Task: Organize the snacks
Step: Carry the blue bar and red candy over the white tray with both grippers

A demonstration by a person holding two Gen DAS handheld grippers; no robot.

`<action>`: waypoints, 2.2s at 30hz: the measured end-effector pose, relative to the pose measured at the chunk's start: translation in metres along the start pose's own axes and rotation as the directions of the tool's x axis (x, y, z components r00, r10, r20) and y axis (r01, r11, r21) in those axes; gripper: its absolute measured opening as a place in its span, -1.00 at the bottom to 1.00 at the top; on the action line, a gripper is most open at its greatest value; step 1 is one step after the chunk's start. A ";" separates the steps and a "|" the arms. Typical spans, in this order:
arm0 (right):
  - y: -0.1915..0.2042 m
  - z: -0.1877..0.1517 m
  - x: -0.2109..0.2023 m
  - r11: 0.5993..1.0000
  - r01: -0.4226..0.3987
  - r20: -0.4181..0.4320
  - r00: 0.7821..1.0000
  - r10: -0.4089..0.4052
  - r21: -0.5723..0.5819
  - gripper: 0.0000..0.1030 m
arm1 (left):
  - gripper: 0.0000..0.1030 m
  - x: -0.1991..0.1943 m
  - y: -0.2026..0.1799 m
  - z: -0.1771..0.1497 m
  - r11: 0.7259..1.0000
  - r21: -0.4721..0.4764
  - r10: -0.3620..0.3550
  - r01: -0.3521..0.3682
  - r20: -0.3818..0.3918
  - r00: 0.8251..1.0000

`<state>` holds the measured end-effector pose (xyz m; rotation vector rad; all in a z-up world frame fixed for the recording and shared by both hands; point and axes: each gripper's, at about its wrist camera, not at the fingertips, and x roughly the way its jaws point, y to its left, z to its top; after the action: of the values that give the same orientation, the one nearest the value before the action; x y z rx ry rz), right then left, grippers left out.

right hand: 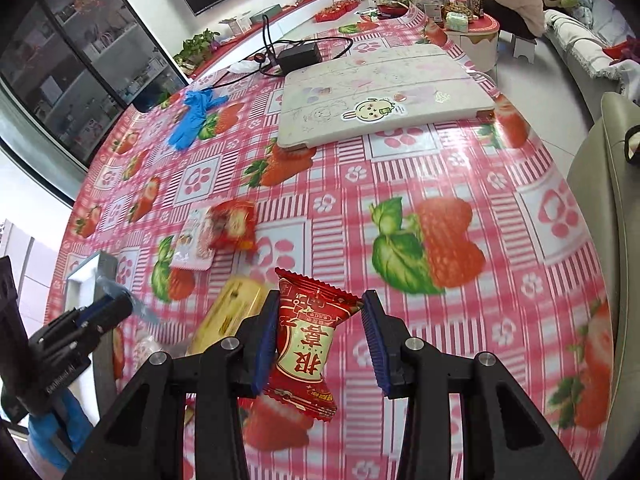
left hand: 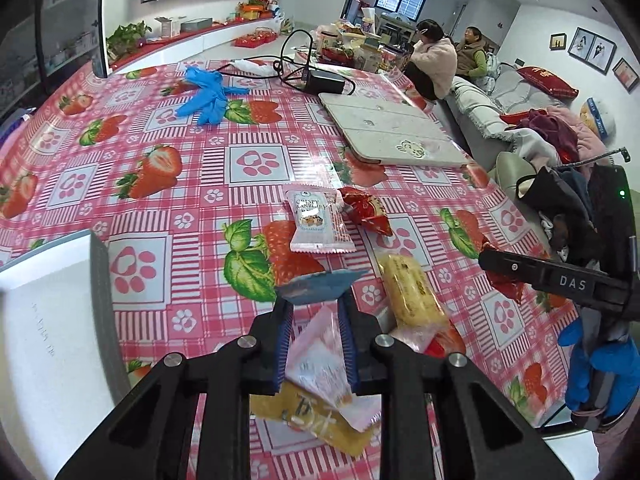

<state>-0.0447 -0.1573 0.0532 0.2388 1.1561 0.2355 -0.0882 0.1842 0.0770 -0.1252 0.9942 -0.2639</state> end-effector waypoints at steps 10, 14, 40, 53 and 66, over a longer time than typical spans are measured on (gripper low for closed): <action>0.034 -0.029 -0.017 0.998 -0.040 0.005 0.999 0.040 -0.048 -0.19 | -0.51 -0.028 0.013 -0.027 0.999 -0.042 -0.018 0.019 0.016 1.000; 0.048 -0.040 -0.023 0.997 -0.053 0.008 0.999 0.054 -0.064 -0.19 | -0.50 -0.006 0.017 -0.031 0.998 -0.062 0.013 -0.013 -0.002 1.000; 0.033 -0.055 -0.017 0.995 -0.094 -0.021 0.995 0.093 -0.045 -0.19 | -0.52 0.071 0.027 0.008 0.981 -0.038 0.185 -0.191 -0.122 0.975; 0.137 -0.033 -0.045 0.962 -0.144 0.010 0.989 0.151 -0.231 -0.19 | -0.52 -0.094 0.046 0.010 0.998 -0.007 0.055 -0.055 0.048 0.997; 0.278 -0.028 -0.050 0.869 -0.250 -0.029 0.964 0.263 -0.427 -0.19 | -0.51 -0.181 0.140 -0.022 0.979 -0.087 0.192 -0.184 0.105 0.976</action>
<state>-0.1062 0.0934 0.1705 0.0044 1.0108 0.7121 -0.1782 0.3689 0.1805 -0.1140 0.8969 -0.0440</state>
